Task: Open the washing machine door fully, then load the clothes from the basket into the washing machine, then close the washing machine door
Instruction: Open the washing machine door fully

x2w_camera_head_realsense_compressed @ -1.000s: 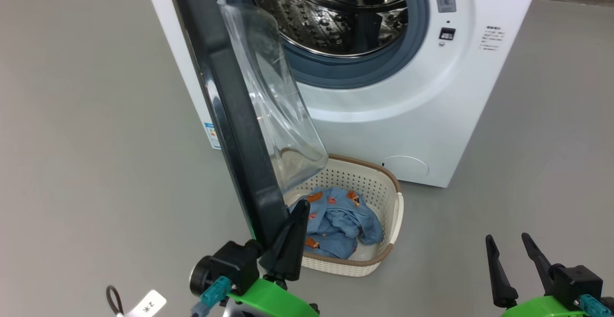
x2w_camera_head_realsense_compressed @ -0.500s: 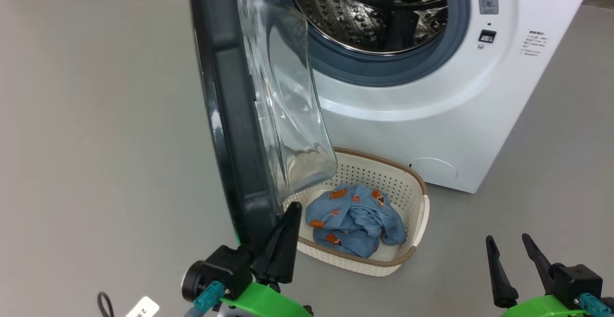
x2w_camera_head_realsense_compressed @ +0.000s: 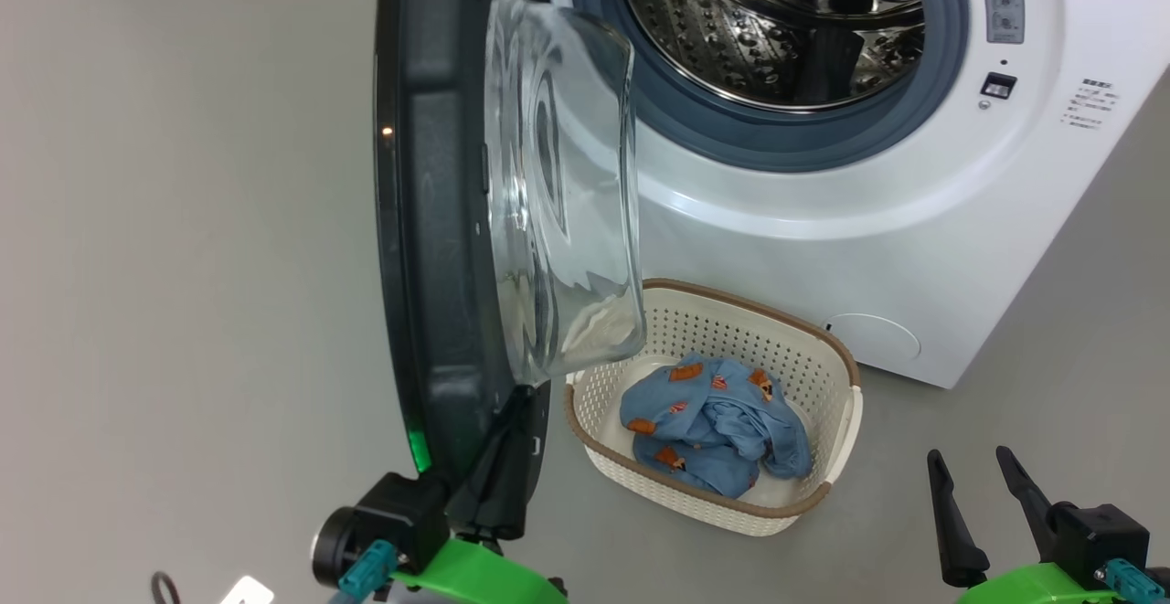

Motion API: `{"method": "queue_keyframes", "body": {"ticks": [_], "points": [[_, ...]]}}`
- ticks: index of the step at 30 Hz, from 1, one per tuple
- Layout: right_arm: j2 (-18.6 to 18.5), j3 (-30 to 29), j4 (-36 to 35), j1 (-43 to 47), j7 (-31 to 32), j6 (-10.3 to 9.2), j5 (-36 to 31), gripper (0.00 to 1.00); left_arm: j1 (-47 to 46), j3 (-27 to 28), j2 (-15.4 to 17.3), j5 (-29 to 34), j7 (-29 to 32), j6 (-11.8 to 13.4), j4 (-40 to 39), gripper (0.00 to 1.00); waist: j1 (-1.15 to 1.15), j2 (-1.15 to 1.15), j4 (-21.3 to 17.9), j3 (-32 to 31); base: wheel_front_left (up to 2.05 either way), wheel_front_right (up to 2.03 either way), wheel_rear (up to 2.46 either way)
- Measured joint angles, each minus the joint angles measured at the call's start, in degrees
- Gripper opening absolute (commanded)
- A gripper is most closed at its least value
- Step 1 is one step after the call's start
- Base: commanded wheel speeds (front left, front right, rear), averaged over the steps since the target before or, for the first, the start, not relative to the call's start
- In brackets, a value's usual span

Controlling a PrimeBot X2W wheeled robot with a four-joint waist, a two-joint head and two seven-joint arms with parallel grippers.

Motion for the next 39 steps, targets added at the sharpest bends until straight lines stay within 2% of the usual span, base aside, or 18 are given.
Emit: {"method": "queue_keyframes", "body": {"ticks": [8, 19, 29, 39], "points": [[0.0, 0.3, 0.0, 0.0, 0.0, 0.00, 0.0, 1.00, 1.0, 2.9, 1.4, -0.3, -0.5, 1.2, 0.0, 0.00, 0.00, 0.00, 0.6, 0.0, 0.00, 0.00, 0.00], [0.0, 0.3, -0.1, 0.2, 0.3, 0.00, 0.0, 1.00, 1.4, 11.0, 4.7, -0.9, -0.9, 3.5, 0.7, 0.00, 0.00, 0.00, -1.1, -0.5, 0.00, 0.00, 0.00], [0.0, 0.6, -0.1, 0.2, 0.6, 0.00, 0.1, 1.00, 2.2, 17.4, 6.7, -1.0, -1.1, 4.3, 2.6, 0.00, 0.00, 0.00, -2.9, -0.8, 0.00, 0.00, 0.00], [0.0, 0.6, -0.2, 0.1, 0.7, 0.00, 0.1, 1.00, 0.9, 23.9, 8.4, -1.0, -1.4, 4.1, 8.1, 0.00, 0.00, 0.00, -4.6, -0.4, 0.00, 0.00, 0.00]]}}
